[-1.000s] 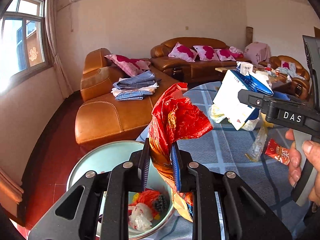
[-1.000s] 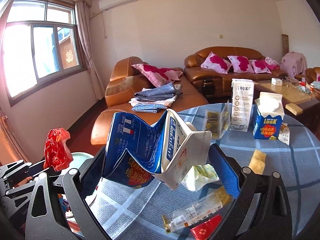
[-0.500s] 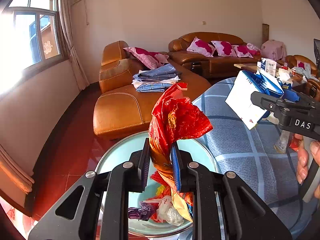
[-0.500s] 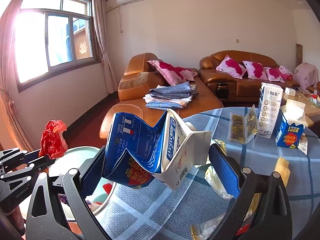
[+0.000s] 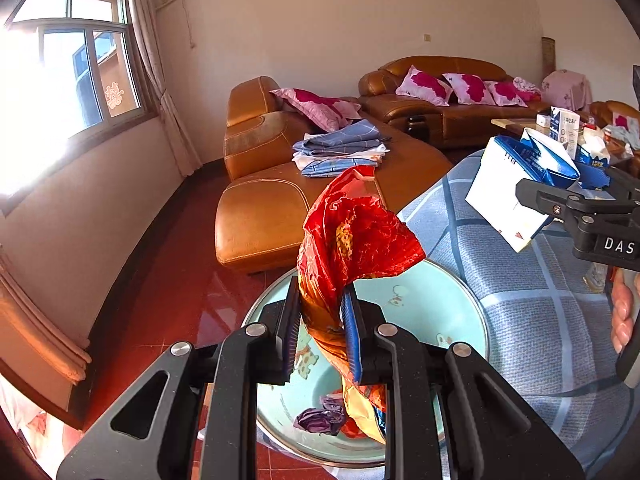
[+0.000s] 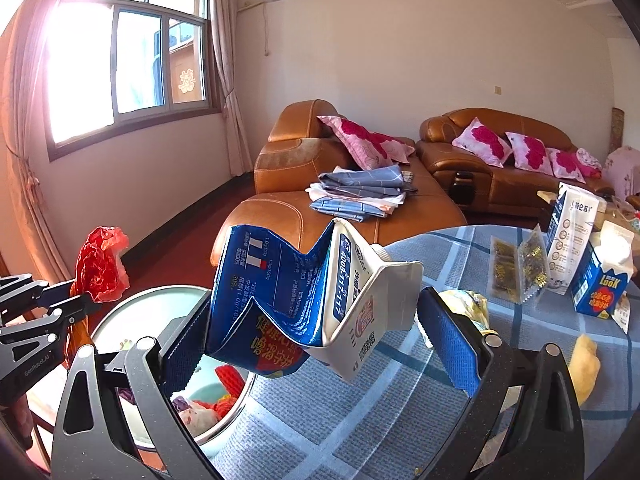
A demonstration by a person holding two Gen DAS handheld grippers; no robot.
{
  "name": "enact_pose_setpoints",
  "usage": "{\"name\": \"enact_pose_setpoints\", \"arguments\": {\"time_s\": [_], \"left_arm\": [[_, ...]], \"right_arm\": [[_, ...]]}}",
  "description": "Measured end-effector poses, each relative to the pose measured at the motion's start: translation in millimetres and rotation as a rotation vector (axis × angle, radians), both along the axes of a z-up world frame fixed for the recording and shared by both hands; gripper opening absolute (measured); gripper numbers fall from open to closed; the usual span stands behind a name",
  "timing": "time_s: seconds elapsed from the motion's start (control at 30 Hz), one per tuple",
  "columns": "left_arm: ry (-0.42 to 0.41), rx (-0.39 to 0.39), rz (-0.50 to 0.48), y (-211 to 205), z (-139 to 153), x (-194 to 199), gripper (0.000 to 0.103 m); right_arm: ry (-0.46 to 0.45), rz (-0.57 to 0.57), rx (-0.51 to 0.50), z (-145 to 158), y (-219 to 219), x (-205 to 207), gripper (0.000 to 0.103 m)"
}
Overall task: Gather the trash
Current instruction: 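Carry the red bag and milk carton over the teal bucket with both tools, then open both tools over the teal bucket to drop the red bag and carton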
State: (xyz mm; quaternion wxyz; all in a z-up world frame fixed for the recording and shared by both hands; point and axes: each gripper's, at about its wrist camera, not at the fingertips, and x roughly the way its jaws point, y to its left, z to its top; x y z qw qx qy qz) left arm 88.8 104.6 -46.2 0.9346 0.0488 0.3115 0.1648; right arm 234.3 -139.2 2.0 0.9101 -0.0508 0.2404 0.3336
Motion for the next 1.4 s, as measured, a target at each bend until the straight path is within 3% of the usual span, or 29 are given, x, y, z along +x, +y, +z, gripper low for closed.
{"name": "enact_pose_setpoints", "arguments": {"time_s": [0.53,1.13,1.27,1.33,1.37,1.4], "left_arm": [[0.041,0.033,0.028,13.1,-3.5,-2.3,0.02],[0.066,0.034,0.034,13.1,-7.4,6.5,0.02],[0.069,0.033,0.037,13.5,-9.6,7.3,0.025],[0.066,0.038,0.042,12.8,-10.2,7.1,0.035],[0.059,0.037,0.045,13.5,-11.3,5.6,0.048],[0.055,0.036,0.045,13.3,-10.8,5.3,0.05]], "right_arm": [[-0.048,0.12,-0.067,-6.2,35.7,-16.6,0.096],[-0.031,0.15,-0.088,-7.8,41.7,-15.1,0.096],[-0.024,0.218,-0.092,-7.2,47.2,-15.9,0.097],[-0.029,0.228,-0.095,-6.9,48.5,-17.6,0.097],[-0.027,0.233,-0.093,-6.8,48.5,-17.7,0.097],[-0.025,0.239,-0.089,-6.5,48.2,-17.5,0.097]]}}
